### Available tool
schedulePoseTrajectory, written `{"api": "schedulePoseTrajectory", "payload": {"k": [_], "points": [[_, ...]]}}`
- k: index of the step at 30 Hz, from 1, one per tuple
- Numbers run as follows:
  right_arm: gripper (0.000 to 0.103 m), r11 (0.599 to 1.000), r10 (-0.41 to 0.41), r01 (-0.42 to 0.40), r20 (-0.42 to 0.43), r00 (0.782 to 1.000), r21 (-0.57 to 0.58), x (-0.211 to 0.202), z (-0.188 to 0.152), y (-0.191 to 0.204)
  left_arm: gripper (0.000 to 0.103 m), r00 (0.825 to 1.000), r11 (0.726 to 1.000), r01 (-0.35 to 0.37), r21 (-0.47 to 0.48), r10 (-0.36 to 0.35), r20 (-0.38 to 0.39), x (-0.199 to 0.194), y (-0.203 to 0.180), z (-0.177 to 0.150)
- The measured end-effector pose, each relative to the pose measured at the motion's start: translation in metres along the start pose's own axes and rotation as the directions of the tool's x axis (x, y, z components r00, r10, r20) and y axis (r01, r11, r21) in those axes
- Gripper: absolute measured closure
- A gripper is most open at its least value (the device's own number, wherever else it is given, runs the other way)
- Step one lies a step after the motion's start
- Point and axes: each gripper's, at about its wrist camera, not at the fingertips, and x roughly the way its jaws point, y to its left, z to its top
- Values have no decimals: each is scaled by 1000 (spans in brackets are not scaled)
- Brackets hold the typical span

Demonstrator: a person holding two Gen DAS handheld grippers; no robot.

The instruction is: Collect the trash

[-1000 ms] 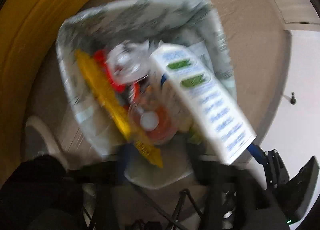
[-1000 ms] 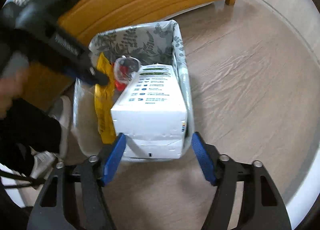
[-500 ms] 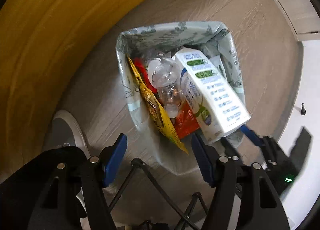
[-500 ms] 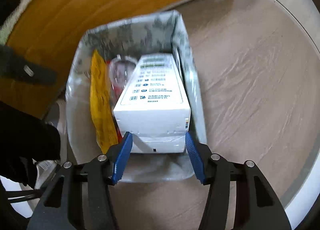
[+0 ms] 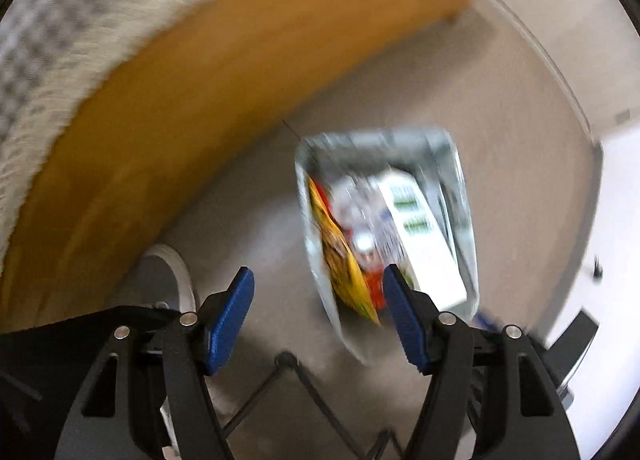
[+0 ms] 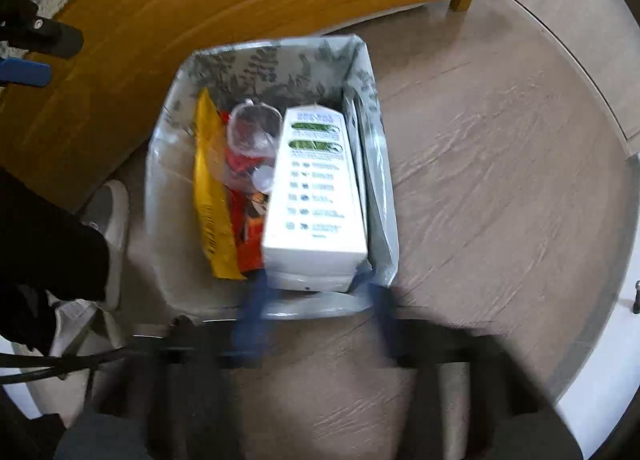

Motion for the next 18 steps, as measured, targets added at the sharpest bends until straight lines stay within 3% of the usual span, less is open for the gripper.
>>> {"api": "schedulePoseTrajectory", "payload": {"k": [3,6,8,14,15,16,18], "points": [[96,997,61,-58,-58,996,47,35,9,0,39,995,999,-46,-30,48,92,-21,10,3],[96,998,35,-27,-161,986,51,71,3,7,39,981,997,-80,-20,82,173,-42,19,5],[96,998,24,-15,-149,989,63,66,1,8,39,969,994,-103,-29,106,221,-53,28,4],[94,1000,-6,7,-108,994,18,33,11,21,39,970,993,7,-121,23,242,-79,60,5],[84,1000,-12,13,-100,995,14,29,16,21,39,970,992,8,-128,23,244,-83,63,6],[59,1000,-9,11,-79,997,19,17,21,24,37,967,991,-9,-135,44,253,-88,67,8],[40,1000,10,-9,-28,1000,26,-2,27,22,37,961,993,-19,-121,51,270,-95,70,9]]}}
